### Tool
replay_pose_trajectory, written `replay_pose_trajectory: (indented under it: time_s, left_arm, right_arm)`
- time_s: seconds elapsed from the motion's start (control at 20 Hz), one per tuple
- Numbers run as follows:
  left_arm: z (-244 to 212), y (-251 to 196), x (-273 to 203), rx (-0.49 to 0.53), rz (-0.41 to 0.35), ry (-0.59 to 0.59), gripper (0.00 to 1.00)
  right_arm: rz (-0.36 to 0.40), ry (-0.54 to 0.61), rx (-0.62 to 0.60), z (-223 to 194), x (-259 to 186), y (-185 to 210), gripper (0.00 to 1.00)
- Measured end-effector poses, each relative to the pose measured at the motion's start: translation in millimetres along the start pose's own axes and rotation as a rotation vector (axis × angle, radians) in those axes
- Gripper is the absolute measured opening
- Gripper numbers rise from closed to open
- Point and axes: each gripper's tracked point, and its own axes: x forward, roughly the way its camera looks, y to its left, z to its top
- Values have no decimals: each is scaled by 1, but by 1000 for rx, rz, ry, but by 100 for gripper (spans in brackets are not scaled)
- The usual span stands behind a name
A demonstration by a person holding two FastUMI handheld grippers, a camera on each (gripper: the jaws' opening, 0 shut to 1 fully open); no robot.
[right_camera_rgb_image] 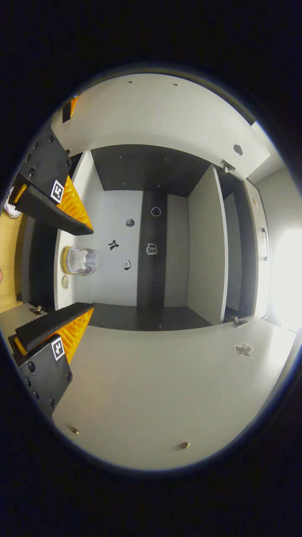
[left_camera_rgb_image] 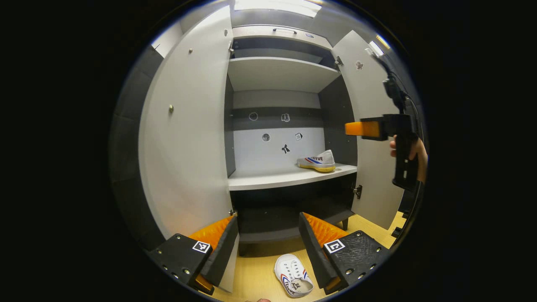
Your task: Grab one shoe with the right hand and put it into the shoe cabinet, grab the other shoe with the left hand and put it into the shoe cabinet; then close the right door with the right hand and the left door with the left hand.
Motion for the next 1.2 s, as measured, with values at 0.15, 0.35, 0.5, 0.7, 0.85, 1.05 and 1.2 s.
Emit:
replay_pose_trajectory:
  time_s: [0.15,0.35,0.5,0.7,0.85,1.05,1.2]
  left_arm:
    - [-24,-2,18,1,-9,39,79]
    - [-62,-8,37,-4,-25,109,79]
    - [-101,-14,46,2,-34,180,80]
    - [-153,-21,53,10,-56,288,80]
    - [-185,-28,56,22,-76,362,80]
    - [-229,-34,58,5,-101,469,80]
    - [-257,-33,61,7,-98,529,80]
  right_arm:
    - [-9,16,-29,-17,-21,-7,99]
    - [-9,50,-48,-36,-39,-10,100]
    - [-2,77,-49,-52,-61,-10,99]
    - [-14,101,-51,-66,-74,-13,100]
    - [-26,129,-46,-76,-81,-15,99]
    - [-35,162,-39,-87,-87,-16,100]
    - [-40,189,-41,-94,-90,-16,100]
